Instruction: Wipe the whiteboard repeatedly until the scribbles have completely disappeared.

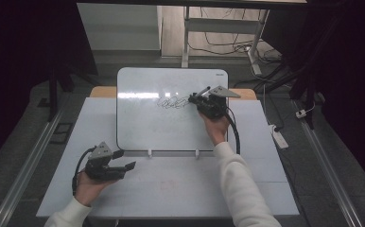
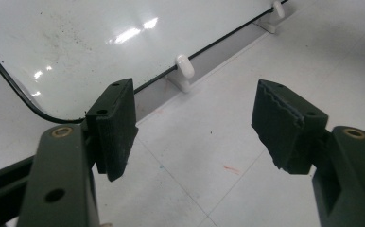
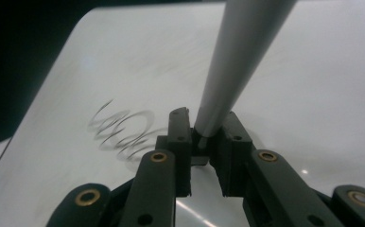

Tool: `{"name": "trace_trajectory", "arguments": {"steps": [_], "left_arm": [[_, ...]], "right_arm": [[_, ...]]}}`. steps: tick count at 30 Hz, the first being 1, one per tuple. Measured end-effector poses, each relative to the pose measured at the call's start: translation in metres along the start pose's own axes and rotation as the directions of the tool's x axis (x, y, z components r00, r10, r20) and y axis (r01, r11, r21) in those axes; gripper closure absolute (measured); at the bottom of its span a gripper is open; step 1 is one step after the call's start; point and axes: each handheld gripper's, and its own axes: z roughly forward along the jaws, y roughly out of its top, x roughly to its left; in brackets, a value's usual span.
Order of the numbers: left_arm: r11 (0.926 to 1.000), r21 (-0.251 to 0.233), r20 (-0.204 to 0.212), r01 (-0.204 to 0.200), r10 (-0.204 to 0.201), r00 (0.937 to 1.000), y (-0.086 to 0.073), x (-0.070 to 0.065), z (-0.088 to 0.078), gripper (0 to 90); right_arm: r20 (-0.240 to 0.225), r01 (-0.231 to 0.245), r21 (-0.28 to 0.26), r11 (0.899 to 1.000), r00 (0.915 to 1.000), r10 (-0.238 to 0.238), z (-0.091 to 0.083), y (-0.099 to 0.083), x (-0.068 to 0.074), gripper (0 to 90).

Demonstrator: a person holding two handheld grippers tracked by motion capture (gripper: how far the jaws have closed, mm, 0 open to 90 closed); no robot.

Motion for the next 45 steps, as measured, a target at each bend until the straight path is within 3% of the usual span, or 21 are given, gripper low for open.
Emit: {"name": "trace_trajectory", "arguments": {"steps": [3, 5, 7, 9, 11, 13, 14, 18, 19, 21, 23, 24, 27, 29, 32, 34, 38, 40, 42, 44, 45], "left_arm": [[1.0, 0.001, -0.002, 0.003, -0.003, 1.0, 0.0, 0.001, 0.0, 32.6], [1.0, 0.0, -0.004, 0.002, -0.002, 1.0, 0.0, -0.001, 0.0, 32.6], [1.0, -0.003, -0.003, -0.003, 0.003, 1.0, 0.0, -0.002, -0.001, 32.6], [1.0, -0.002, 0.0, -0.004, 0.004, 1.0, 0.001, -0.001, 0.0, 32.6], [1.0, 0.001, 0.0, -0.002, 0.002, 1.0, 0.001, 0.0, 0.001, 32.5], [1.0, 0.003, 0.0, 0.001, -0.001, 1.0, 0.0, 0.001, 0.001, 32.5], [1.0, 0.004, 0.0, 0.002, -0.002, 1.0, 0.0, 0.0, 0.002, 32.5], [1.0, -0.002, 0.002, -0.007, 0.007, 1.0, 0.001, -0.002, 0.0, 32.5], [1.0, -0.003, 0.002, -0.008, 0.008, 1.0, 0.001, -0.001, 0.0, 32.5], [1.0, -0.004, 0.002, -0.003, 0.003, 1.0, 0.001, 0.0, 0.0, 32.5], [1.0, -0.001, 0.004, 0.003, -0.003, 1.0, 0.001, 0.001, 0.001, 32.4], [1.0, 0.0, 0.004, 0.005, -0.005, 1.0, 0.0, 0.001, 0.001, 32.3], [1.0, -0.004, 0.005, -0.001, 0.001, 1.0, 0.0, -0.001, 0.0, 32.3], [1.0, -0.009, 0.006, -0.001, 0.001, 1.0, 0.001, 0.0, 0.0, 32.2], [1.0, -0.006, 0.007, 0.004, -0.004, 1.0, 0.001, 0.001, 0.001, 32.2], [1.0, 0.0, 0.008, 0.005, -0.005, 1.0, 0.001, 0.001, 0.002, 32.0], [1.0, -0.008, 0.01, 0.001, -0.001, 0.9999, 0.001, -0.001, 0.0, 32.1], [0.9999, -0.01, 0.011, 0.0, 0.0, 0.9999, 0.001, 0.0, 0.0, 32.1], [1.0, -0.007, 0.012, 0.003, -0.003, 0.9999, 0.001, 0.002, 0.001, 32.1], [1.0, -0.003, 0.012, 0.006, -0.006, 0.9999, 0.0, 0.002, 0.002, 32.0], [1.0, -0.004, 0.013, 0.005, -0.005, 0.9999, 0.0, 0.001, 0.001, 32.0]], "right_arm": [[-0.04, 0.061, 0.028, 0.998, 0.9974, -0.06, 0.003, -0.004, 0.01, 77.6], [0.006, 0.061, 0.011, 0.998, 0.9981, -0.061, 0.001, 0.0, 0.005, 77.6], [0.044, 0.007, -0.029, 1.0, 0.999, -0.005, -0.003, 0.005, -0.006, 77.6], [0.023, 0.004, -0.019, 1.0, 0.9997, -0.004, -0.002, 0.002, -0.004, 77.6], [-0.055, 0.056, 0.033, 0.998, 0.997, -0.054, 0.005, -0.008, 0.012, 77.6], [-0.065, 0.104, 0.048, 0.993, 0.9928, -0.101, 0.006, -0.012, 0.02, 77.6], [-0.072, 0.081, 0.043, 0.996, 0.9944, -0.077, 0.005, -0.01, 0.015, 77.6], [0.007, -0.024, -0.032, 0.999, 0.9997, 0.025, 0.0, -0.001, -0.005, 77.6], [0.002, -0.029, -0.031, 0.999, 0.9996, 0.029, 0.001, -0.004, -0.001, 77.6], [-0.076, 0.022, 0.02, 1.0, 0.9969, -0.02, 0.008, -0.013, 0.016, 77.6], [-0.083, 0.082, 0.036, 0.996, 0.9935, -0.079, 0.01, -0.016, 0.025, 77.7], [-0.09, 0.055, 0.028, 0.998, 0.9946, -0.052, 0.01, -0.014, 0.02, 77.7], [0.029, -0.015, -0.053, 0.998, 0.9995, 0.016, 0.001, -0.002, -0.003, 77.7], [0.037, -0.048, -0.073, 0.996, 0.998, 0.051, 0.0, -0.001, -0.006, 77.7], [-0.06, 0.02, 0.001, 1.0, 0.998, -0.02, 0.011, -0.01, 0.015, 77.7], [-0.08, 0.072, 0.025, 0.997, 0.9944, -0.069, 0.014, -0.01, 0.023, 77.7], [0.018, -0.03, -0.065, 0.997, 0.9994, 0.031, 0.007, 0.005, -0.005, 77.7], [0.021, -0.061, -0.077, 0.995, 0.9978, 0.063, 0.008, 0.005, -0.007, 77.7], [-0.045, -0.006, -0.02, 1.0, 0.999, 0.005, 0.015, -0.002, 0.01, 77.7], [-0.125, 0.068, 0.044, 0.997, 0.9902, -0.062, 0.021, -0.013, 0.031, 77.7], [-0.122, 0.095, 0.042, 0.995, 0.9886, -0.089, 0.021, -0.016, 0.036, 77.7]]}}
